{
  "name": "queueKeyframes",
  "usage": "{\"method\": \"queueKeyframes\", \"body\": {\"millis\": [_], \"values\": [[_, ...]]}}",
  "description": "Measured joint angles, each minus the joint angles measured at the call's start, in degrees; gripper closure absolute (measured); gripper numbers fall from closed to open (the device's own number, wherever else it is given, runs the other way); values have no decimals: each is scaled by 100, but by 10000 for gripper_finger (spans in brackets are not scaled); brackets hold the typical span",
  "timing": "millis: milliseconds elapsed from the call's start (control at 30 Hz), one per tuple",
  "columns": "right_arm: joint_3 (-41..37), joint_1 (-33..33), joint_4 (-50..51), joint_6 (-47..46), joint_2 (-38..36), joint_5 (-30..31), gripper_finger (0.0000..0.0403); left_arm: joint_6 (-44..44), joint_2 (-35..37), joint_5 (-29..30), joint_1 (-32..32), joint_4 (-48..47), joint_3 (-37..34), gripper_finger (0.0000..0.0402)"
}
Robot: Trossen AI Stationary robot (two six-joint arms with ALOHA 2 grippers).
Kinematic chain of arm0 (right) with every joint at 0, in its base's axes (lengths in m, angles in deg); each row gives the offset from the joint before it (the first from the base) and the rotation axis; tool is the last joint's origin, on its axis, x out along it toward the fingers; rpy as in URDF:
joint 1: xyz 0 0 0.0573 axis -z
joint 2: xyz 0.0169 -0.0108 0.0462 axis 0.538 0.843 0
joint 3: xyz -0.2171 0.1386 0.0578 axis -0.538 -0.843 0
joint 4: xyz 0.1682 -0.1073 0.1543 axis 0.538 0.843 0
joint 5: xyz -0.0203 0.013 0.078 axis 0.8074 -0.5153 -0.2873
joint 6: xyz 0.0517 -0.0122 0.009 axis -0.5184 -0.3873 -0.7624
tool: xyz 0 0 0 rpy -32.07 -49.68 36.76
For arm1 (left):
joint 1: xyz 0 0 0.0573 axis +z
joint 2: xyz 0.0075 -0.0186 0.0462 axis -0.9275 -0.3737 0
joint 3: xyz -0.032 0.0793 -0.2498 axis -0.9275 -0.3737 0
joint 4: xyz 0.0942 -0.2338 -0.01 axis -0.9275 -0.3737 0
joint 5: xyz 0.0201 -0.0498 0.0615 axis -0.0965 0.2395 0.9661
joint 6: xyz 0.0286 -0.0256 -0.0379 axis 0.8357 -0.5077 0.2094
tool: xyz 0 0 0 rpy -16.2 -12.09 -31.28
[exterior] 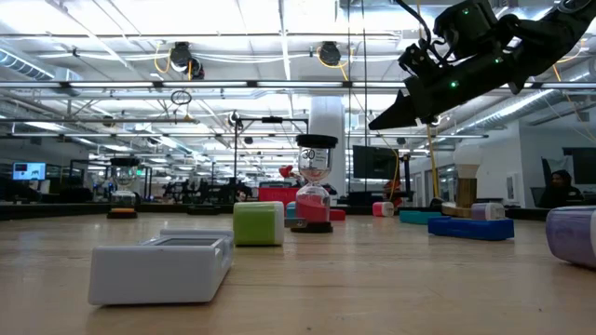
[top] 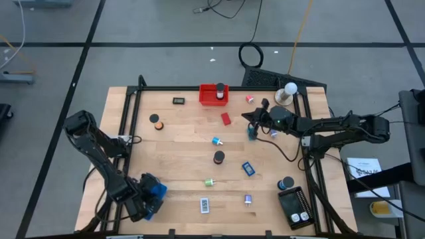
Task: Pick & Place Office items
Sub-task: Put the top dark blue charger adapter into the black bin
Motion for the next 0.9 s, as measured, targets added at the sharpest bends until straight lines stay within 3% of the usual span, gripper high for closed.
{"method": "queueKeyframes", "body": {"millis": [300,400,500,600,767,900], "values": [[0,3,-5,-85,0,-515,403,385,252,749,11,-277,-118,360],[0,2,-9,-86,0,-737,403,471,637,1743,-64,-449,-118,393],[0,2,-8,-88,0,-741,403,826,1013,2805,28,-491,-118,395],[0,2,-8,-88,0,-741,403,1700,1212,3215,341,-289,-118,398],[-2,2,-8,2,0,-754,403,3587,1261,3120,1102,362,-118,398],[-2,2,-6,-71,0,-755,403,5417,1285,2774,1812,1877,-420,398]]}}
